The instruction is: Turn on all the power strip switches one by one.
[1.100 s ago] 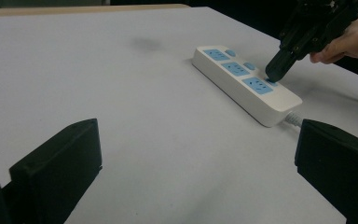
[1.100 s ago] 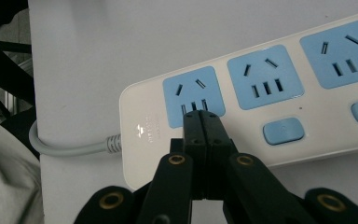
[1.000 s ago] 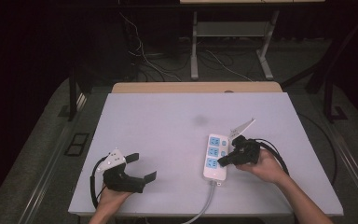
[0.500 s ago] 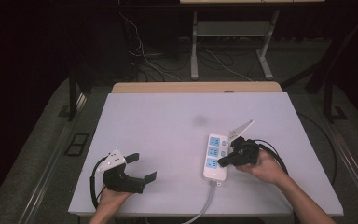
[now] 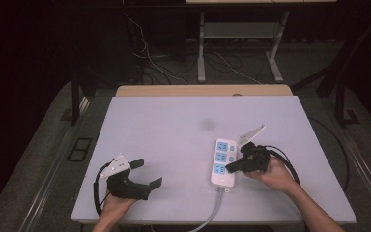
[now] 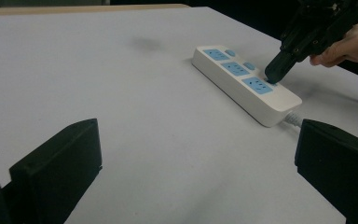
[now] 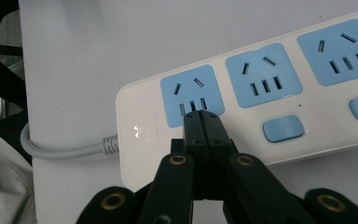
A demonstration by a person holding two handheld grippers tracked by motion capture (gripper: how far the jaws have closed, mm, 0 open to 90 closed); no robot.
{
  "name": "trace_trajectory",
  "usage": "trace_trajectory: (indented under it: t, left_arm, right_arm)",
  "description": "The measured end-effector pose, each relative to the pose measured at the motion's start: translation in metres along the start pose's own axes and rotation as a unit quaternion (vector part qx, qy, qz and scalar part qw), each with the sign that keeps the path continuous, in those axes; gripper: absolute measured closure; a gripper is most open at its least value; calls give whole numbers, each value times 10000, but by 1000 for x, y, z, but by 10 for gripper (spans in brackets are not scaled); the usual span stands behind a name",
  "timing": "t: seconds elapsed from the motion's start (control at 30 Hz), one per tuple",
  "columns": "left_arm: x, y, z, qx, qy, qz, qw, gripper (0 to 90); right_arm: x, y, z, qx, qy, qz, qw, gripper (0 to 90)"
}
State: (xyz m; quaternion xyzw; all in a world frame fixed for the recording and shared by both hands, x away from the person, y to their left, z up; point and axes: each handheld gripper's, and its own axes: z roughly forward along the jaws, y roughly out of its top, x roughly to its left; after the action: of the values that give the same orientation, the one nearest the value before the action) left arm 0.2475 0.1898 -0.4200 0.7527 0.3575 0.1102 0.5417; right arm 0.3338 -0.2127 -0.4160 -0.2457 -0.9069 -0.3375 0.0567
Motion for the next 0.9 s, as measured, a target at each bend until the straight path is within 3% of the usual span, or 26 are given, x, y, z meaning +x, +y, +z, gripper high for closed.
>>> trace_trajectory:
  t: [0.9]
  left_arm:
    - [0, 0, 0, -3, 5, -3, 10000, 0]
  right_arm:
    - [-1, 5, -19, -126, 80, 31, 9999, 900]
